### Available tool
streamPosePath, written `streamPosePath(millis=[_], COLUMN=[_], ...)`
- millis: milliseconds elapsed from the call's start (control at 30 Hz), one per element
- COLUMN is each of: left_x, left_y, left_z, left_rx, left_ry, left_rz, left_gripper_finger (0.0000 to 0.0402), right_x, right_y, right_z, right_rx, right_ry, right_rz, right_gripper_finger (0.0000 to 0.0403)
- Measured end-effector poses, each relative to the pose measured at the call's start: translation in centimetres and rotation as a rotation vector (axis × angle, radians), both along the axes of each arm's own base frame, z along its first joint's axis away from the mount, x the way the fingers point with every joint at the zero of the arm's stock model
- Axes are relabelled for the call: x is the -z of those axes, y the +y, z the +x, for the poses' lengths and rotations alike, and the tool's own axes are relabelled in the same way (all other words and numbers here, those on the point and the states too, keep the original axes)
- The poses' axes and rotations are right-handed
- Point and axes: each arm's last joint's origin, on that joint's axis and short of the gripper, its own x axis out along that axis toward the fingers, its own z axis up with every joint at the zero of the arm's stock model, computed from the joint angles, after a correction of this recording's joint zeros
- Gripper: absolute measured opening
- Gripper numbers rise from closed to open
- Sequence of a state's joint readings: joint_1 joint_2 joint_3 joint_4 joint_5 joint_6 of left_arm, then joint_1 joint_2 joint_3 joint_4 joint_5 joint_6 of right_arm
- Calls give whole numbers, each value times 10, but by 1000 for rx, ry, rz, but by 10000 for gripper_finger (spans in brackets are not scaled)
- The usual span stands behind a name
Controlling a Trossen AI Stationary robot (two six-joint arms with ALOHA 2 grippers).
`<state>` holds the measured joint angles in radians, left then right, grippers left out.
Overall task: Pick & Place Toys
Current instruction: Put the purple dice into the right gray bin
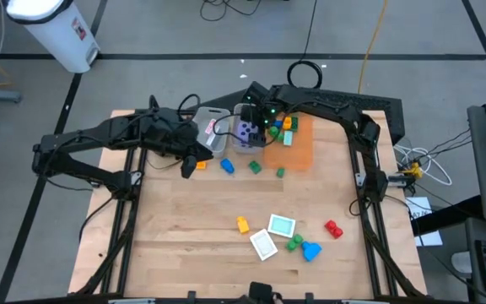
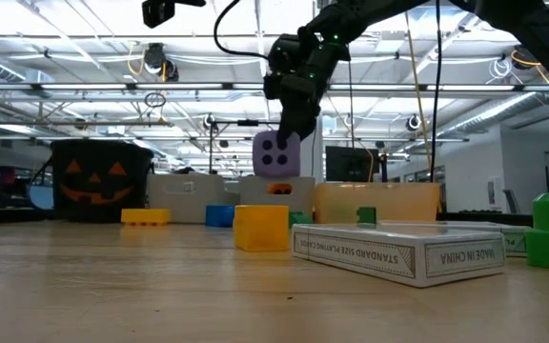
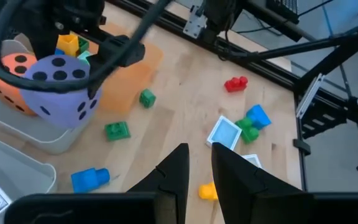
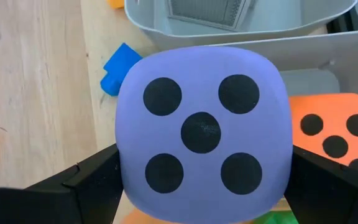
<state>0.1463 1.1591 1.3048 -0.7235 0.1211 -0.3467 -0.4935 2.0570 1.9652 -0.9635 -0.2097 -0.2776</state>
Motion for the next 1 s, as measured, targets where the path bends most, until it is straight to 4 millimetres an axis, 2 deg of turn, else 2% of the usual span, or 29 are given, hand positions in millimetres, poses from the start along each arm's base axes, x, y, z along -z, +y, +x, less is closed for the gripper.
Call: streamPosePath(millis=[367,567,1000], left_x=[-2,-2,-1], left_y=[0,0,0], left_z=[1,1,1], left_rx=[-8,-7,3], left_ry=[-22,-20,-16], left_rz=[-10,-9,6], left_gripper_finger=[74,74,74], right_x=[1,1,5], right_y=[-20,-23,-4], right_z=[-7,-7,3], right_rx=[65,71,-73], right_ry=[-7,-9,10], right_rz=[-51,-64,-132], right_gripper_finger=[350,350,350])
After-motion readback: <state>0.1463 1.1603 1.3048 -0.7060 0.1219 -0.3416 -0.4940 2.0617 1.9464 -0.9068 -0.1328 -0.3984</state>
